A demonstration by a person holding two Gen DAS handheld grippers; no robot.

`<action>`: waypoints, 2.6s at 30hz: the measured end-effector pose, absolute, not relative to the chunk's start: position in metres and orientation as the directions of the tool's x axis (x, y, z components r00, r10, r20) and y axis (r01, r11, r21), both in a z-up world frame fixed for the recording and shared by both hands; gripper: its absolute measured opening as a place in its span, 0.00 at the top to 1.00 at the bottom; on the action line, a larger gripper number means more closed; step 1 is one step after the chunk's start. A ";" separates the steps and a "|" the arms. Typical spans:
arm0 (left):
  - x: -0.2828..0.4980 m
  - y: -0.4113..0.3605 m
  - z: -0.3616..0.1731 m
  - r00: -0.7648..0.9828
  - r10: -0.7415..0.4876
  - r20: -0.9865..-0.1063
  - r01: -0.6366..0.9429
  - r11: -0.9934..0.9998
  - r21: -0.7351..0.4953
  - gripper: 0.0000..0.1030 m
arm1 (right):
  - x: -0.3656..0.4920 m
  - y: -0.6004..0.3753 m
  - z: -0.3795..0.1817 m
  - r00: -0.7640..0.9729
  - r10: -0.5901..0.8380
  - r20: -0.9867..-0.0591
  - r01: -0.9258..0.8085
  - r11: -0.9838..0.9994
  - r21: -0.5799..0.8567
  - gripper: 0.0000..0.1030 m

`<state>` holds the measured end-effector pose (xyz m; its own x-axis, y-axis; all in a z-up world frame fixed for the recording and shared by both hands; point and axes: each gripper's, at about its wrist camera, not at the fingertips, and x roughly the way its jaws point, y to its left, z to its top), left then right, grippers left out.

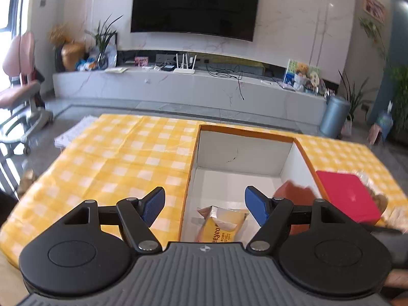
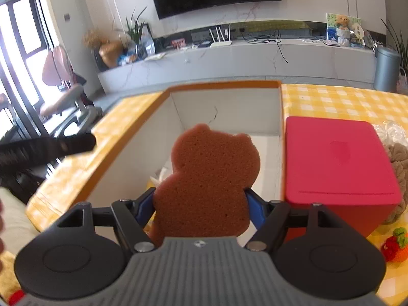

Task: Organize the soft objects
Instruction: 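Carry both items to the orange box and release the snack bag from the left tool, then open the right tool to drop the bear sponge into the orange box, then move both tools back to the table and grasp the crocheted orange with the left tool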

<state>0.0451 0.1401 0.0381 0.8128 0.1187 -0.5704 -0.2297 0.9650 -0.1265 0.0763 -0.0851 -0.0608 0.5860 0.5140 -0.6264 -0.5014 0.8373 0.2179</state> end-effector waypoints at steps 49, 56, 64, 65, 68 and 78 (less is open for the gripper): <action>-0.007 0.077 0.105 0.911 0.101 -0.400 -0.150 0.984 -0.094 0.18 | 0.041 -0.168 0.025 0.826 0.298 -0.479 -0.371 0.926 -0.063 0.03; -0.002 0.018 0.104 0.909 0.038 -0.414 -0.053 0.998 -0.026 0.18 | 0.040 -0.240 0.041 0.875 0.190 -0.446 -0.224 0.974 -0.024 0.02; 0.020 -0.064 0.074 0.867 -0.113 -0.485 0.115 0.993 -0.026 0.19 | 0.062 -0.317 0.013 0.846 -0.183 -0.501 0.103 0.978 -0.184 0.02; 0.023 -0.075 0.067 0.857 -0.141 -0.495 0.146 0.989 -0.028 0.19 | 0.068 -0.331 0.007 0.825 -0.207 -0.526 0.126 0.974 -0.187 0.02; 0.029 -0.109 0.045 0.851 -0.147 -0.505 0.182 0.983 0.021 0.19 | 0.081 -0.362 -0.013 0.771 -0.228 -0.594 0.164 0.973 -0.161 0.02; 0.071 -0.182 -0.037 0.742 -0.247 -0.624 0.322 0.947 0.008 0.20 | 0.104 -0.391 -0.061 0.664 -0.156 -0.731 0.201 0.979 -0.026 0.03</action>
<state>0.0709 -0.1824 -0.0375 0.7417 -0.2472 -0.6235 0.3225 0.9465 0.0083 0.1039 -0.3911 -0.0609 0.6643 -0.1560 -0.7310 0.2014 0.9792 -0.0260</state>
